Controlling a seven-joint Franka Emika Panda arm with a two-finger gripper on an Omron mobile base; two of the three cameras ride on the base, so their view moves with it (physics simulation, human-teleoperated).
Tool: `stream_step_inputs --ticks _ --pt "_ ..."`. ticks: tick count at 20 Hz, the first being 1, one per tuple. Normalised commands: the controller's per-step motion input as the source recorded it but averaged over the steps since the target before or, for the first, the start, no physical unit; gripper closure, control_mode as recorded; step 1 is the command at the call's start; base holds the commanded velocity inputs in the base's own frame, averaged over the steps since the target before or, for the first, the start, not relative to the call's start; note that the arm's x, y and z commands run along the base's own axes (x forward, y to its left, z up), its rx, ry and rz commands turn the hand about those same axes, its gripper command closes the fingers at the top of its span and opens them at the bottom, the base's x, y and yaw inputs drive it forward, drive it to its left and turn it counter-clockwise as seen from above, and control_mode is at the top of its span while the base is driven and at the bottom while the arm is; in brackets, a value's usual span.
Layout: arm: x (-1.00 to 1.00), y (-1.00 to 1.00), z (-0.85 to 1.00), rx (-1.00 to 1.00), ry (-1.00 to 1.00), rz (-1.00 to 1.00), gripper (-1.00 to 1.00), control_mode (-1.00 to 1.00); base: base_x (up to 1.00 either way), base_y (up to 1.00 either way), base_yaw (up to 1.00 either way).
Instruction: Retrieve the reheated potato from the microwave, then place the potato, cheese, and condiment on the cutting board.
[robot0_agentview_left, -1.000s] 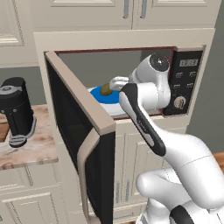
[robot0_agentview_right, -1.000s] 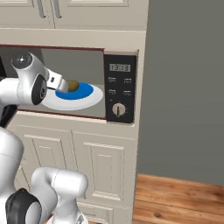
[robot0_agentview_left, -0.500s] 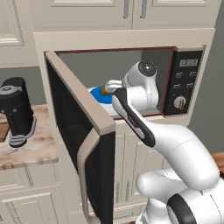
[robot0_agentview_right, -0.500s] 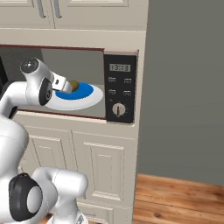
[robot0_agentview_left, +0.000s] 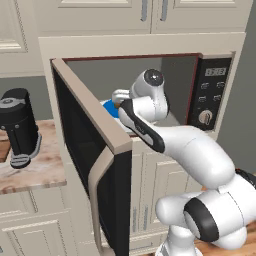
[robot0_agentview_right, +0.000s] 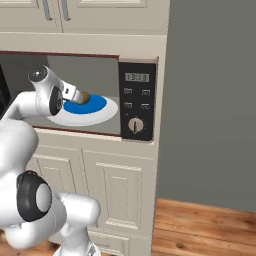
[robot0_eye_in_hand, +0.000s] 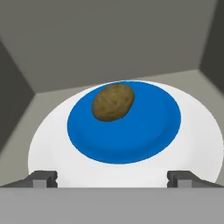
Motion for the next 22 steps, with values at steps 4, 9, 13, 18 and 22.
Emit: stream_step_inputs --ticks 4,9,13,18,22 --pt "0.44 0.04 -0.09 -0.04 0.0 -0.02 -1.0 -1.0 0.0 0.0 0.0" --pt "0.34 0.01 -0.16 -0.05 0.0 -0.02 -1.0 -1.0 0.0 0.0 0.0" --pt "0.32 0.01 -0.21 -0.03 0.0 0.0 -1.0 -1.0 0.0 0.0 0.0" --pt "0.35 0.02 -0.2 -0.01 0.0 0.0 -1.0 -1.0 0.0 0.0 0.0" --pt "0.31 0.06 -0.15 0.0 0.0 0.0 -1.0 -1.0 0.0 0.0 0.0"
